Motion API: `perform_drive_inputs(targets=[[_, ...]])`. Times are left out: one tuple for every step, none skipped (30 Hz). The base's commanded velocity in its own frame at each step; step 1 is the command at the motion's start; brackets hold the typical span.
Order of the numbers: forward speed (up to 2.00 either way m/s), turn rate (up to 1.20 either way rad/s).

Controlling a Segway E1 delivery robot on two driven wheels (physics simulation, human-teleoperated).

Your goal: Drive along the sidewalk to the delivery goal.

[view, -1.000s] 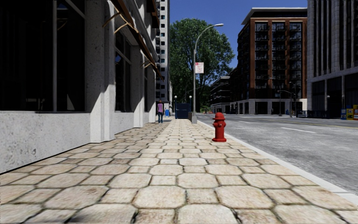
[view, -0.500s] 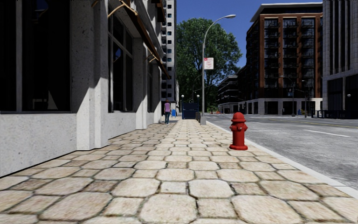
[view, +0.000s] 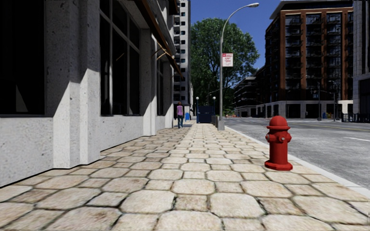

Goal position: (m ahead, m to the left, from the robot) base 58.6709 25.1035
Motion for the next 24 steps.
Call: perform_drive_inputs(targets=[[1.95,0.00],[1.95,0.00],[1.95,0.00],[1.95,0.00],[1.95,0.00],[1.95,0.00],[1.95,0.00],[1.95,0.00],[1.95,0.00],[1.95,0.00],[1.95,0.00],[1.95,0.00],[1.95,0.00],[1.95,0.00],[1.95,0.00],[1.95,0.00],[1.95,0.00],[1.95,0.00],[1.95,0.00],[1.95,0.00],[1.95,0.00],[1.95,0.00],[1.95,0.00],[1.95,0.00]])
